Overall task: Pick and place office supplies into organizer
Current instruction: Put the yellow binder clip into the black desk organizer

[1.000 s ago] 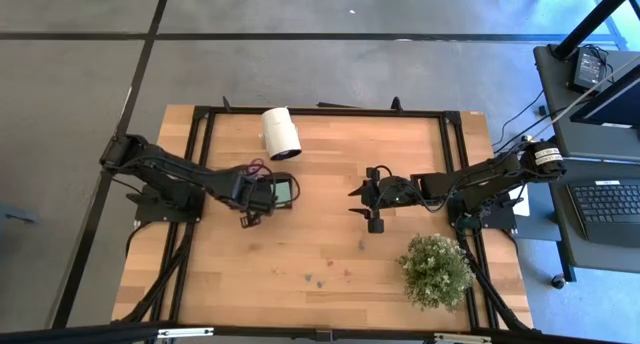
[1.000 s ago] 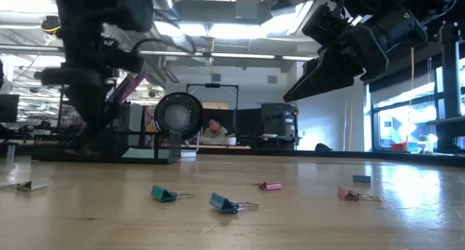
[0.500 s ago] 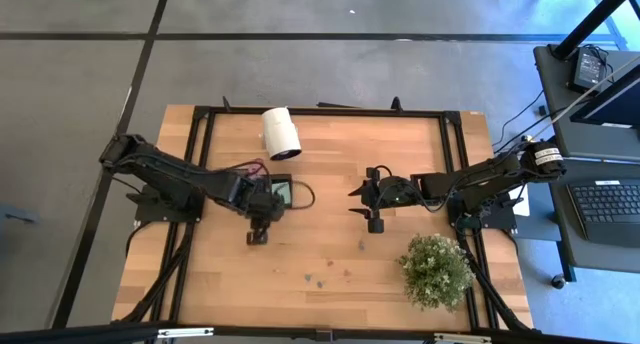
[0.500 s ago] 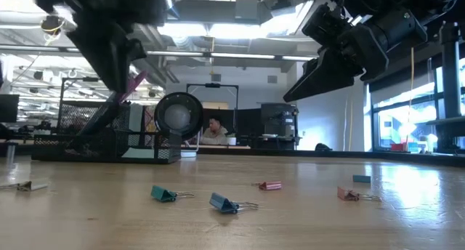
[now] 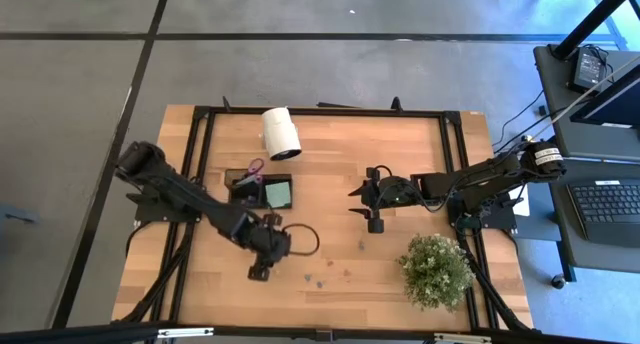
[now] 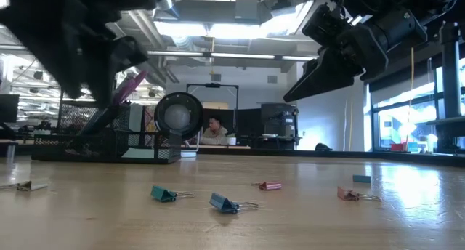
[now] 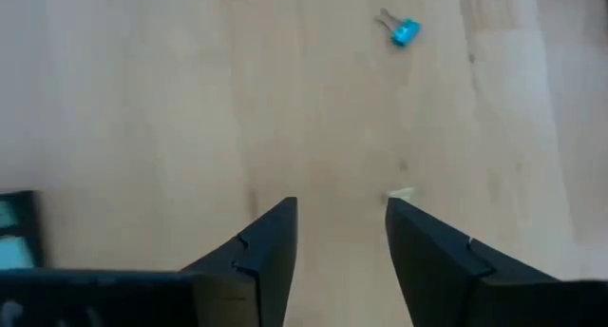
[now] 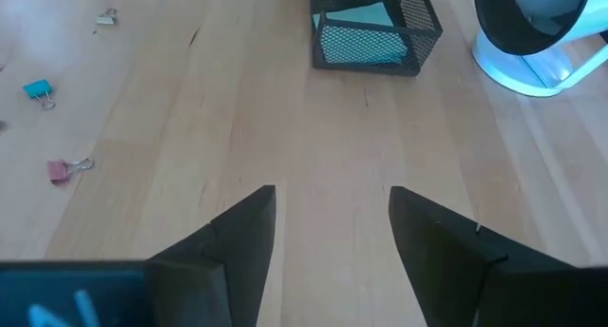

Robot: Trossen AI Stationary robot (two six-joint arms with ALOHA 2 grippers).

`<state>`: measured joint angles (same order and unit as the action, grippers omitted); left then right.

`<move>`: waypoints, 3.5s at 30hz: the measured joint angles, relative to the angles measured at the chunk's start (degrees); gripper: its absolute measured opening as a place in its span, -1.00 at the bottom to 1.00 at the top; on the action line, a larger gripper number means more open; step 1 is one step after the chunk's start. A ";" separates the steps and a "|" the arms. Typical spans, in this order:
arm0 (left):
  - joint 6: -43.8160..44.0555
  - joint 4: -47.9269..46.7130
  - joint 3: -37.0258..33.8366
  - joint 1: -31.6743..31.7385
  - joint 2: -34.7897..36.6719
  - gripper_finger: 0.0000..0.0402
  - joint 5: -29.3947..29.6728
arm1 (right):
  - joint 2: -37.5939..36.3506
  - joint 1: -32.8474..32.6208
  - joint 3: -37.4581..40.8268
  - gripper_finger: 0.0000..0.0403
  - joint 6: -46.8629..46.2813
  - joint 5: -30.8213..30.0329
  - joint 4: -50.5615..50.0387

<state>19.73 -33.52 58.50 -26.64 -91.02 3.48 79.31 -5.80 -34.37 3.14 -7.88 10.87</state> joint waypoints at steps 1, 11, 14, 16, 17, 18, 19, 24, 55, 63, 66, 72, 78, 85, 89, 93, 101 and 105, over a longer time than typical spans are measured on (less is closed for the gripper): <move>1.80 -0.01 0.63 -0.76 -1.08 -0.22 -0.05 | 0.00 0.00 0.00 0.04 -0.37 0.00 0.00; 9.04 -2.60 9.94 -6.92 -11.13 -0.30 -0.08 | 0.00 -0.02 0.00 0.04 -1.58 0.00 0.00; 12.22 -6.54 12.37 -7.84 -13.99 -0.30 -0.03 | 0.01 -0.02 0.00 0.04 -3.47 0.00 0.12; 14.10 -10.29 13.59 -8.32 -15.76 -0.30 0.27 | 0.01 0.00 -0.01 0.04 -4.75 -0.01 0.26; 15.07 -11.99 14.16 -8.47 -16.59 -0.30 0.47 | 0.00 0.00 -0.02 0.04 -5.07 0.02 0.28; 16.21 -13.06 14.70 -8.61 -17.33 -0.30 0.73 | 0.00 0.00 0.00 0.04 -5.61 0.00 0.28; 17.42 -13.76 15.16 -8.63 -17.98 -0.30 1.11 | 0.02 0.00 -0.02 0.04 -5.73 0.00 0.30; 21.55 -14.47 16.89 -8.52 -19.79 -0.30 1.86 | 0.02 0.00 0.00 0.04 -5.48 0.00 0.33; 17.06 -14.08 16.89 -6.68 -19.81 -0.13 1.41 | 0.04 0.00 0.00 0.04 -2.67 0.00 0.09; 17.00 -12.40 16.87 -6.68 -19.81 -0.13 1.76 | 0.04 0.00 0.00 0.04 -2.67 0.00 0.04; 17.00 -12.41 16.87 -6.75 -19.81 -0.12 1.78 | 0.04 0.00 0.00 0.04 -2.67 0.00 0.02; 16.99 -12.53 16.87 -7.21 -20.86 -0.13 2.92 | 0.04 0.00 0.00 0.04 -2.67 0.00 0.00; 16.36 -12.39 17.15 -7.75 -23.64 -0.13 1.44 | 0.04 0.00 0.00 0.04 -2.66 0.00 -0.01; 16.50 -12.52 17.09 -7.78 -24.22 -0.16 1.92 | 0.04 0.00 0.00 0.04 -2.67 0.00 -0.02; 16.50 -12.46 17.05 -7.78 -24.31 -0.21 1.95 | 0.04 0.00 -0.01 0.04 -2.66 0.00 -0.02; 16.18 -12.39 17.05 -7.81 -24.37 -0.27 2.35 | 0.04 0.00 0.00 0.04 -2.65 0.00 0.00; 15.01 -12.41 16.98 -7.82 -24.42 -0.40 2.57 | 0.04 0.00 -0.02 0.04 -2.65 0.00 0.00; 14.70 -12.38 16.96 -7.82 -24.42 -0.47 2.60 | 0.04 0.00 0.00 0.04 -2.65 0.00 0.00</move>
<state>34.43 -45.90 75.46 -34.46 -115.44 6.07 79.35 -5.80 -34.37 0.49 -7.88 10.87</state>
